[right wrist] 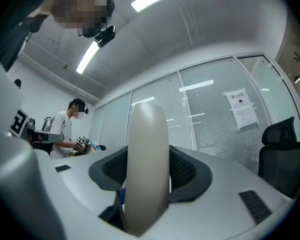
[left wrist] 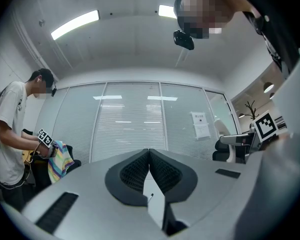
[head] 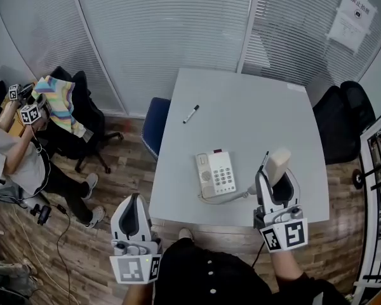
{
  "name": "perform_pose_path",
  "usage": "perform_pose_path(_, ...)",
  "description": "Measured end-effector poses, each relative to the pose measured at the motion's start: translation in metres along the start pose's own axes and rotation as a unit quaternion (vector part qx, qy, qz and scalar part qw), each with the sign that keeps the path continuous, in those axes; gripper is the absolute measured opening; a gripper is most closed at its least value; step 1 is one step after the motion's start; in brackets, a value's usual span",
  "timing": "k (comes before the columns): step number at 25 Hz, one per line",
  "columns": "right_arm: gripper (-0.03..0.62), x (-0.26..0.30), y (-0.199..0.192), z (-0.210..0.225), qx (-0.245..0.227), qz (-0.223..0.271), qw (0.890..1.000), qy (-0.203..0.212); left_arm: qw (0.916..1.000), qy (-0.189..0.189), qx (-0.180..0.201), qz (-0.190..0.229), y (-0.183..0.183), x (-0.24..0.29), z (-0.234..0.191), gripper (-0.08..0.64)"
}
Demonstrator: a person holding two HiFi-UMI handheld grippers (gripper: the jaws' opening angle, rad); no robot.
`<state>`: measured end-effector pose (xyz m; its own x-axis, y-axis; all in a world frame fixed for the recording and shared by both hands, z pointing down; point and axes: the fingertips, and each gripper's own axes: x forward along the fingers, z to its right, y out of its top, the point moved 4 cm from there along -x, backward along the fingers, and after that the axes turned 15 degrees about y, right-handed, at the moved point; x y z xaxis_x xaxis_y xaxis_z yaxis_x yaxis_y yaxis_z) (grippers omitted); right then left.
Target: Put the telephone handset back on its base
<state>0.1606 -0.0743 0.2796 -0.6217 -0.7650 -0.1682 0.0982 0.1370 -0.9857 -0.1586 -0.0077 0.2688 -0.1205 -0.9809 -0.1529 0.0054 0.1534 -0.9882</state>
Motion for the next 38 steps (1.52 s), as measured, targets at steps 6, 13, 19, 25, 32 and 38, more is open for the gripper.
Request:
perform_pose_path(6,0.232,0.022,-0.004,0.002,-0.001,-0.007,1.000,-0.009,0.9999,-0.011,-0.003,-0.003,-0.004,0.027,-0.009,0.017)
perform_pose_path(13,0.232,0.045,-0.010,0.001,0.000,-0.014,1.000,-0.024,0.9997,-0.020,-0.007,-0.010,-0.010,0.050,-0.026,0.017)
perform_pose_path(19,0.232,0.059,-0.020,-0.002,0.008,-0.029,0.998,-0.046,0.9992,-0.031,-0.011,-0.023,-0.016,0.067,-0.045,0.017)
perform_pose_path(25,0.232,0.065,-0.030,-0.008,0.017,-0.046,0.997,-0.052,0.9970,-0.054,-0.031,-0.046,-0.027,0.077,-0.040,0.017)
perform_pose_path(32,0.232,0.058,-0.049,0.001,0.032,-0.072,0.996,-0.038,0.9962,-0.054,-0.024,-0.065,-0.044,0.076,-0.022,0.017)
perform_pose_path(38,0.232,0.057,-0.070,0.007,0.058,-0.101,0.993,-0.025,0.9951,-0.038,-0.024,-0.088,-0.053,0.074,-0.010,0.017)
